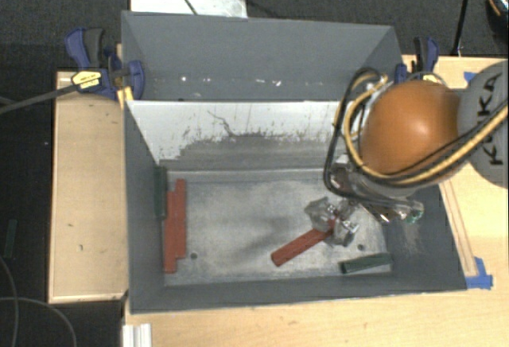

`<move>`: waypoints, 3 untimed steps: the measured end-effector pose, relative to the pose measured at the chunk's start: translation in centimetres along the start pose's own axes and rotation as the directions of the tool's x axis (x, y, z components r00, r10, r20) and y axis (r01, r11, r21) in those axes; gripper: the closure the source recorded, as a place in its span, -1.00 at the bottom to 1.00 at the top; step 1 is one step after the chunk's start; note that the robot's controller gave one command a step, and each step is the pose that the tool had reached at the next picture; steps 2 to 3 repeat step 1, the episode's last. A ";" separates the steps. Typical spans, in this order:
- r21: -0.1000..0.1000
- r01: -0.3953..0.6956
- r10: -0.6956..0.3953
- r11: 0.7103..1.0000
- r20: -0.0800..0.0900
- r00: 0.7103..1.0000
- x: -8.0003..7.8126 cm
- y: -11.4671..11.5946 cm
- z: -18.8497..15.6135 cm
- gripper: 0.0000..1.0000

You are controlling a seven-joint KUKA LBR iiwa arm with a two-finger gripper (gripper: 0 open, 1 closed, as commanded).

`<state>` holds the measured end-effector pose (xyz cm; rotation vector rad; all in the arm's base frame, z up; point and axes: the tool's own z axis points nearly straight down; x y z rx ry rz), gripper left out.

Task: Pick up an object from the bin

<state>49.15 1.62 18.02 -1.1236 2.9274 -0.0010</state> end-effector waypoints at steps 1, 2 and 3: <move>0.001 -0.009 0.009 1.000 0.001 1.000 -0.1 -0.1 -1.9 1.00; 0.001 -0.009 0.009 1.000 0.001 1.000 -0.1 -0.1 -1.9 1.00; 0.001 -0.009 0.009 1.000 0.001 1.000 -0.1 -0.1 -1.9 1.00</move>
Offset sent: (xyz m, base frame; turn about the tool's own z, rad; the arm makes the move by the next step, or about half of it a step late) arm 0.0000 0.0000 0.0174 0.0000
